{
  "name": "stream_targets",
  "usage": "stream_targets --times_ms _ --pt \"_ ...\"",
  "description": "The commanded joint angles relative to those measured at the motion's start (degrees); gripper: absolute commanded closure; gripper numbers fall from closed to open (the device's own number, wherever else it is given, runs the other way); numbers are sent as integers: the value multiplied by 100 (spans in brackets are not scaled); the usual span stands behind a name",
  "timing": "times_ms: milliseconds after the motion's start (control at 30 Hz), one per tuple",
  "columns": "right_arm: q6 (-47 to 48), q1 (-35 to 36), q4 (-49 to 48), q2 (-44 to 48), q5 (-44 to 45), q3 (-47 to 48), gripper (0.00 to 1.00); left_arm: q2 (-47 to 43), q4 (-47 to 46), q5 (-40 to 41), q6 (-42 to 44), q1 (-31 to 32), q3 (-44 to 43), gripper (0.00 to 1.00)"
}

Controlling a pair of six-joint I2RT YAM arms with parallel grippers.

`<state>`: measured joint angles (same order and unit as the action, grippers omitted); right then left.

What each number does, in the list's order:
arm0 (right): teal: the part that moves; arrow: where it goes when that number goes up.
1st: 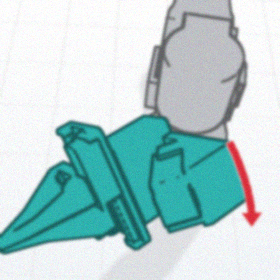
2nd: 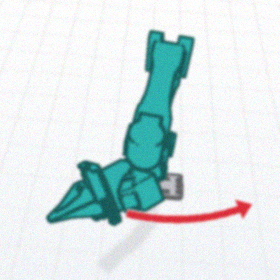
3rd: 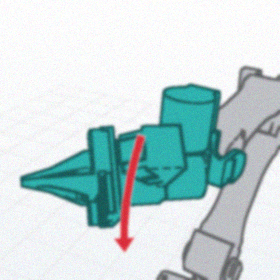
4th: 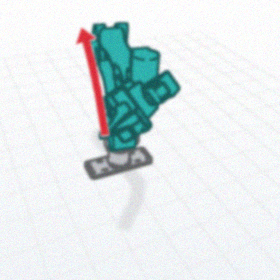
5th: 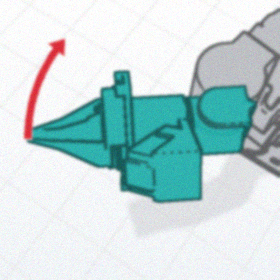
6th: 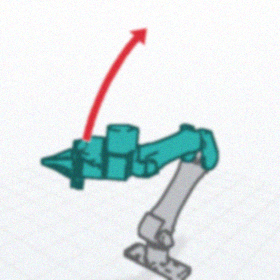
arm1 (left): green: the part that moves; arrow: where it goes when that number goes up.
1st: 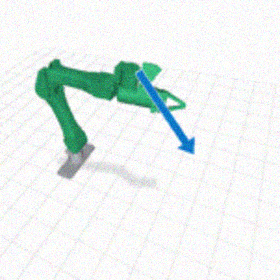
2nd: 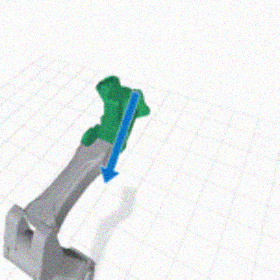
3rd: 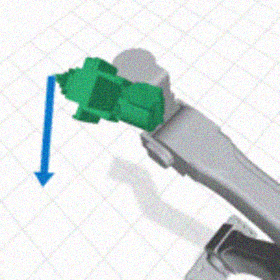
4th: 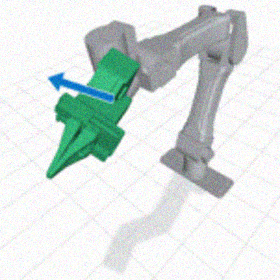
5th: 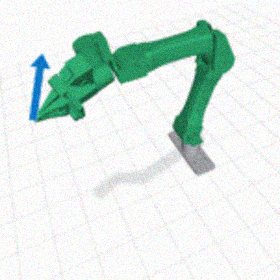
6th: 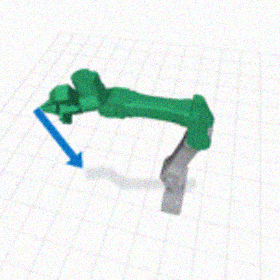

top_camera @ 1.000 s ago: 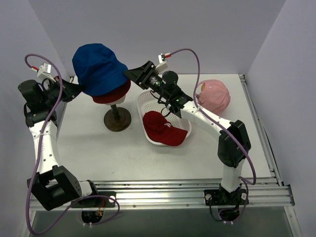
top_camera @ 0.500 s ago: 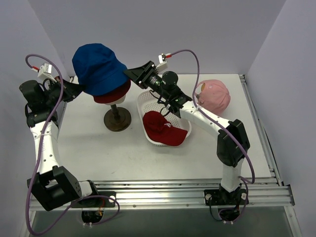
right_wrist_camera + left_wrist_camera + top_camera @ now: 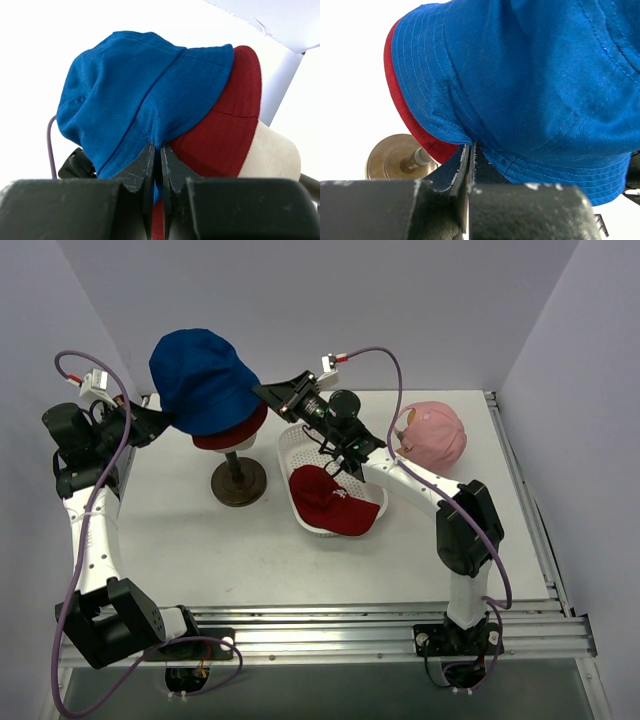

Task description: Stack the hats

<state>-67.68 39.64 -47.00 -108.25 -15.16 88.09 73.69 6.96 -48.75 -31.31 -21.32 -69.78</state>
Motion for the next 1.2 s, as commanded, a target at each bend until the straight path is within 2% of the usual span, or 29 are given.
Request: stream_targets --times_ms 0,267,667,833,933,967,1033,1167 --pt "167 -149 -117 58 66 -239 100 22 578 -29 64 49 140 98" --pt "404 -290 -134 -56 -128 -600 100 93 833 120 169 -21 123 98" --pt "616 -299 183 -144 -128 -688 100 242 1474 814 319 -83 26 98" --pt "677 -290 235 -170 -66 -706 100 339 1273 815 82 -153 78 97" --pt "730 -290 165 -144 -119 -680 100 365 860 595 -191 -153 70 91" --pt "739 -299 139 -118 -119 -680 100 374 781 560 -252 -153 0 87" --pt "800 -290 69 5 -128 -688 100 427 710 551 -358 -153 -132 73" --pt "862 -281 60 181 -128 -644 100 593 780 814 -507 -153 -518 62"
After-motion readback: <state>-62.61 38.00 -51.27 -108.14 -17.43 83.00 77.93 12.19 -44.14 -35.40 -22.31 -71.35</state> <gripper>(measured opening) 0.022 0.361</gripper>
